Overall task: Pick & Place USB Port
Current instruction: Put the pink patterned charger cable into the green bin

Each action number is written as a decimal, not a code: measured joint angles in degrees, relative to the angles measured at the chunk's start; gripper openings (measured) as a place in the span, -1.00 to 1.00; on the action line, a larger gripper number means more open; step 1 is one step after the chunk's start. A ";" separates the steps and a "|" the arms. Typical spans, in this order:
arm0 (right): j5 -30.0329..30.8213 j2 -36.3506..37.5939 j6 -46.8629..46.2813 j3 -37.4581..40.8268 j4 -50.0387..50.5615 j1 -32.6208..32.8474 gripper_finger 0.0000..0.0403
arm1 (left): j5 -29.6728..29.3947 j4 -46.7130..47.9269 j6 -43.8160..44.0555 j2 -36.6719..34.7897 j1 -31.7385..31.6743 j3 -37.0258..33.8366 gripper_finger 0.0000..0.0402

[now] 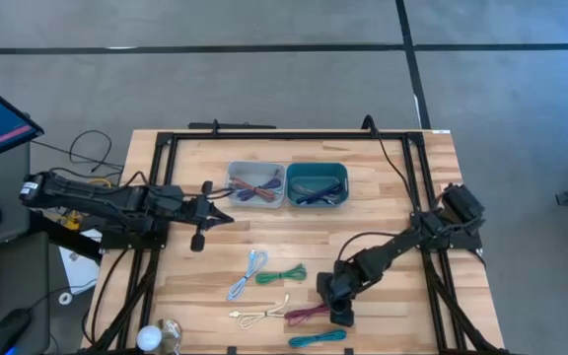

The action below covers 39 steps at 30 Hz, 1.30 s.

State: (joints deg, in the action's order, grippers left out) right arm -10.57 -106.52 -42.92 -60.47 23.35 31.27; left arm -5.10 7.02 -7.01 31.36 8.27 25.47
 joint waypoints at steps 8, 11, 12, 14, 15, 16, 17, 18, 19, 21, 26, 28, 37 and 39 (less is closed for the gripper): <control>0.15 1.39 3.43 0.26 0.62 -0.70 -0.95 | 0.02 -0.11 0.00 1.85 0.00 0.00 -0.94; 2.52 3.45 5.12 0.31 1.91 -0.75 -0.98 | 0.00 -0.13 0.00 2.08 0.00 0.00 -0.94; 3.50 4.39 5.98 0.32 3.07 -0.90 -0.98 | 0.00 -0.08 0.00 2.07 0.00 0.00 -0.94; 5.21 6.91 6.47 0.42 6.13 -1.18 -0.98 | 0.00 -0.21 0.00 2.03 0.00 0.00 -0.94; 7.26 8.47 6.60 0.38 7.30 -1.58 -0.99 | 0.00 -0.19 0.00 2.05 0.00 0.00 -0.94; 9.08 9.84 6.96 0.30 8.27 -1.98 -0.99 | 0.02 -0.19 0.00 2.03 0.00 0.00 -0.94; 10.90 11.34 7.11 0.28 9.57 -2.27 -0.99 | 0.00 -0.21 0.00 2.03 0.00 0.00 -0.94; 12.98 12.83 7.11 0.32 11.08 -2.62 -0.99 | 0.00 -0.19 0.00 2.03 0.00 0.00 -0.94; 14.79 14.34 7.12 0.33 11.82 -3.09 -0.99 | 0.00 -0.19 0.00 2.03 0.00 0.00 -0.94; 18.54 17.59 7.44 0.31 13.32 -3.88 -0.99 | 0.00 -0.22 0.00 2.03 0.00 0.00 -0.94; 26.71 23.74 8.46 0.31 19.50 -6.92 -1.00 | 0.00 -0.24 0.00 2.03 0.00 0.00 -0.94; 29.36 25.28 8.48 0.31 21.74 -8.55 -1.00 | 0.00 -0.33 0.00 2.03 0.00 0.00 -0.94; 36.13 26.67 14.06 0.26 25.88 -19.26 -1.00 | 0.00 -0.59 0.00 2.03 0.00 0.00 -0.94; 36.39 26.47 16.28 0.26 25.95 -21.92 -1.00 | 0.00 -0.65 0.00 2.03 0.00 0.00 -0.94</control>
State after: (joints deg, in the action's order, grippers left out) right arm 25.82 -80.05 -26.64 -60.20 49.30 9.35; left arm -5.10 6.37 -7.01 33.39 8.27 25.47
